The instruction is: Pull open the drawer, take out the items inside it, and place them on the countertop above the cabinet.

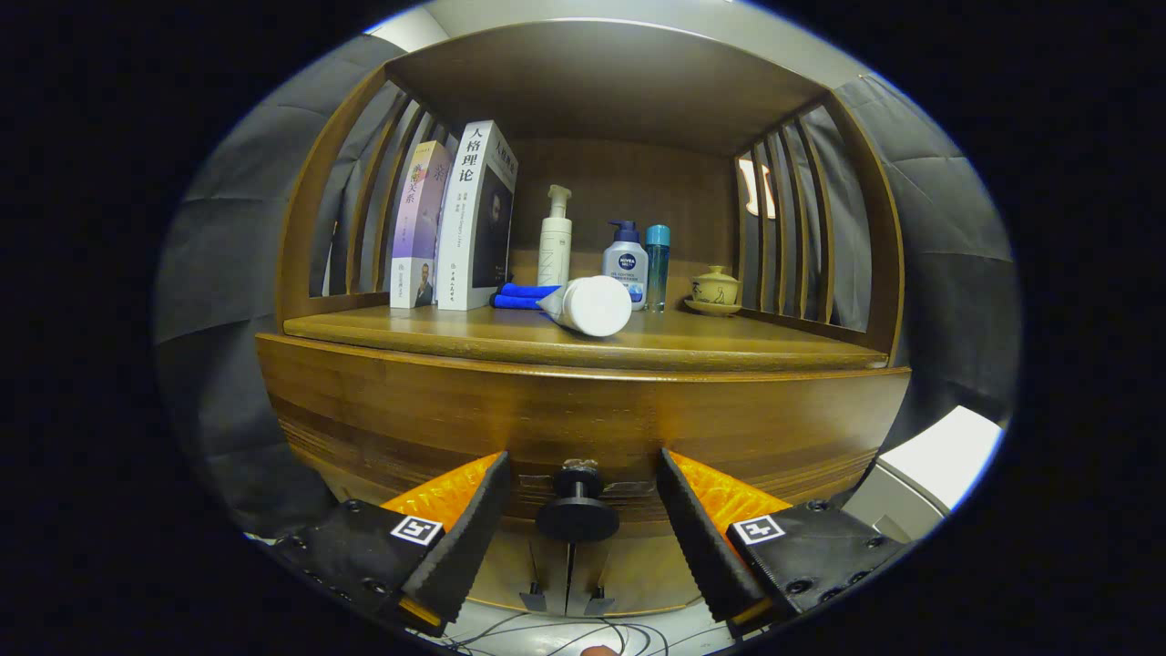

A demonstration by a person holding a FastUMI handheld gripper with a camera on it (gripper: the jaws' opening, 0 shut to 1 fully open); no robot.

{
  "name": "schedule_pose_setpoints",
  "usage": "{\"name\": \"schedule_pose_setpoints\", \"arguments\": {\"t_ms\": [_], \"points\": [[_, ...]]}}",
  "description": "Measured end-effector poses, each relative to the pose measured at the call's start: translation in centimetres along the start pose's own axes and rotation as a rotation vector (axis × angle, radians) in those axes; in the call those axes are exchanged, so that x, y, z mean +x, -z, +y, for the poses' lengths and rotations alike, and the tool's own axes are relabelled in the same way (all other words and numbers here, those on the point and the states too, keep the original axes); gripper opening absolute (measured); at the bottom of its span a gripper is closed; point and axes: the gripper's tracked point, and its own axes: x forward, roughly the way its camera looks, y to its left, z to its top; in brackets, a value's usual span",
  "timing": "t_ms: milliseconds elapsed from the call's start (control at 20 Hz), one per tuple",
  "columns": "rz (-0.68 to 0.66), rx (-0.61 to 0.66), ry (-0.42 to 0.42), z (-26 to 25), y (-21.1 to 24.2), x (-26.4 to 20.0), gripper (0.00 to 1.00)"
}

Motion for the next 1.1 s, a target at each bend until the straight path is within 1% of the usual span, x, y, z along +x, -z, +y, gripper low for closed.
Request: {"name": "schedule_pose_setpoints", "arguments": {"t_ms": [250, 300, 450, 550, 700, 900, 1100], "points": [[0.007, 0.013, 0.002, 0.3, -0.3, 1.4, 1.00], [0.007, 0.008, 0.002, 0.4, -0.1, 1.3, 0.98], [0.008, 0.008, -0.010, 0.4, -0.2, 1.3, 0.98], [-0.013, 0.030, -0.025, 0.2, -1.6, 0.4, 0.98], [-0.083, 0.033, -0.023, -1.1, -5.0, -2.3, 0.98], [-0.188, 0.039, -0.021, -3.0, -10.0, -7.1, 0.97], [-0.221, 0.028, -0.050, -3.5, -12.7, -11.8, 0.97]]}}
